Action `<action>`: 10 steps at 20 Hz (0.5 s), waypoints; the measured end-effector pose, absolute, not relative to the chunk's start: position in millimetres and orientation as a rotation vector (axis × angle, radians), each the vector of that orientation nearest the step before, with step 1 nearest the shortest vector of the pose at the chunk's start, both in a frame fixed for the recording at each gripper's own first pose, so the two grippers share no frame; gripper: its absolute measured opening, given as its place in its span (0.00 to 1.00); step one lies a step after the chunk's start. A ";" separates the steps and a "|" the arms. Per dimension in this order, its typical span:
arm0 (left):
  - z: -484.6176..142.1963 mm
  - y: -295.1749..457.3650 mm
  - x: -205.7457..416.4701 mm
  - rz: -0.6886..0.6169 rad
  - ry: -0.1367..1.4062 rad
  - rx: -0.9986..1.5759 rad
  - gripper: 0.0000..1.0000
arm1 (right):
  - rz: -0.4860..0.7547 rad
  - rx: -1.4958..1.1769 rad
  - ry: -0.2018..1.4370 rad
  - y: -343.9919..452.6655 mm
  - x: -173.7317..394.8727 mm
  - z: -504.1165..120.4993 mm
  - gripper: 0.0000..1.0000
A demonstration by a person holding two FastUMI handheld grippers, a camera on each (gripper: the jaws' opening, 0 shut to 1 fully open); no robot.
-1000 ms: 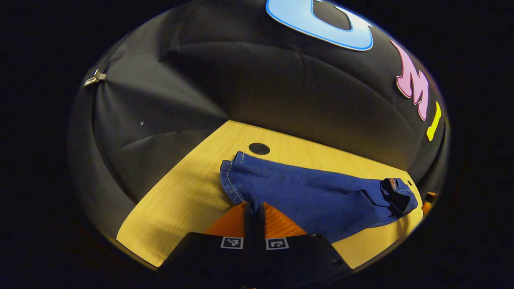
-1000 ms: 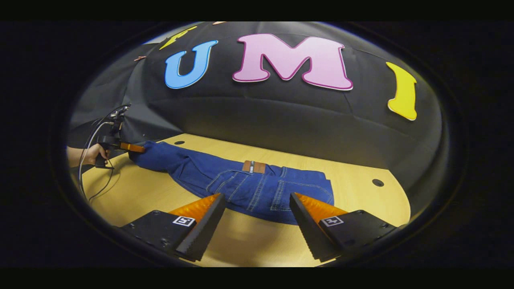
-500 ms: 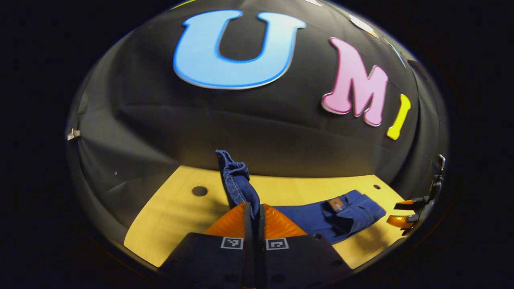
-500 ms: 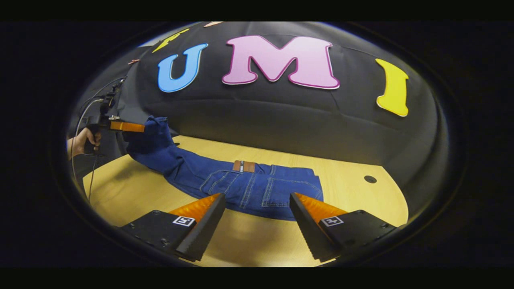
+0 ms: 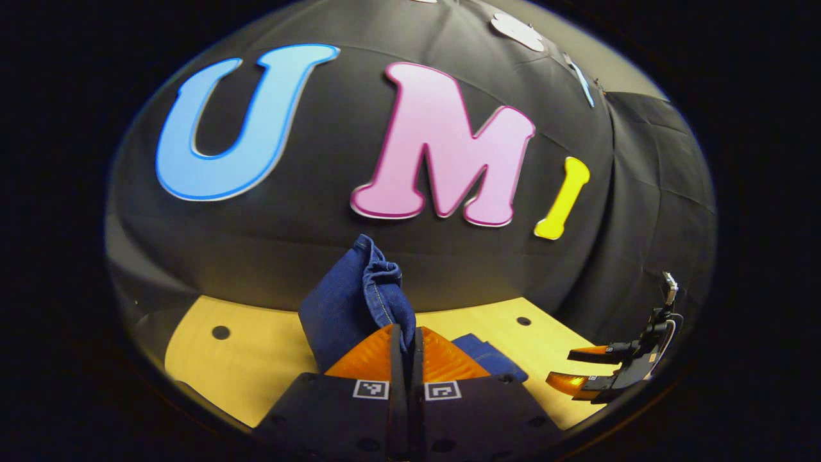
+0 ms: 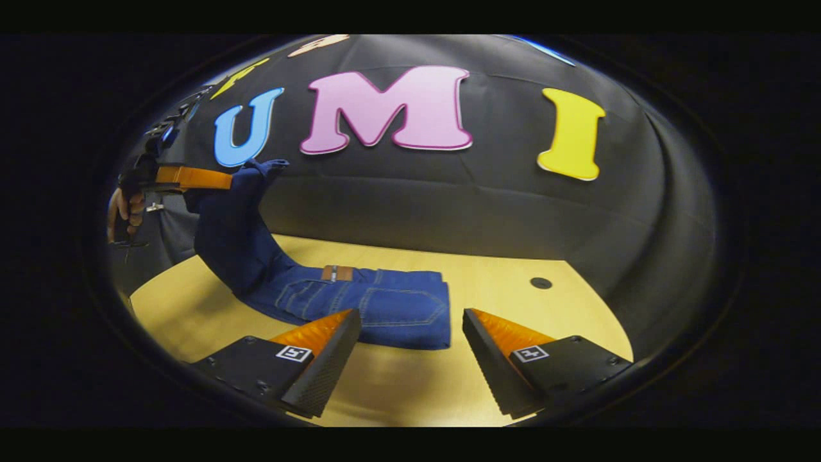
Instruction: Grasp the waist and the cuffs of the jeans and fold them to make the two legs overlap; first hold the waist and fold one-third of the jeans toward the cuffs, then hold the cuffs and fold the remaining one-third in the same direction to finish folding.
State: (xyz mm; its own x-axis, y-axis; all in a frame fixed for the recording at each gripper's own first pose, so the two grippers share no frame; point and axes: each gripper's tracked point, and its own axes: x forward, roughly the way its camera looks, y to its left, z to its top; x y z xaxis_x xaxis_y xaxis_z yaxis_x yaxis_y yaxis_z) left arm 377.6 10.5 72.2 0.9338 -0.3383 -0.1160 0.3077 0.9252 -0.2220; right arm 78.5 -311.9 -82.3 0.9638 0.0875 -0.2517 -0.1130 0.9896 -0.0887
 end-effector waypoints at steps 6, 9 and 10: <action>44.5 -119.9 401.5 -0.502 0.240 -0.183 0.06 | -0.042 -0.113 0.231 -400.9 49.8 -67.7 0.97; 3.3 -165.6 414.0 -0.520 0.318 -0.138 0.06 | -0.110 -0.092 0.242 -437.4 32.0 -68.7 0.97; -10.8 -176.5 419.0 -0.525 0.354 -0.126 0.06 | -0.128 -0.085 0.245 -446.5 25.6 -69.1 0.97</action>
State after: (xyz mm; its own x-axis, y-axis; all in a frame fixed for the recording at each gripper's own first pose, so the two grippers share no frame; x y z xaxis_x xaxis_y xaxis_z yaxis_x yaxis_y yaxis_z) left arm 419.0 -176.5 -10.8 0.8063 -0.5111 -0.2977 0.4680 0.8590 -0.2075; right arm 25.6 -446.5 -69.1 0.9621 -0.1367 -0.2359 0.1160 0.9882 -0.0996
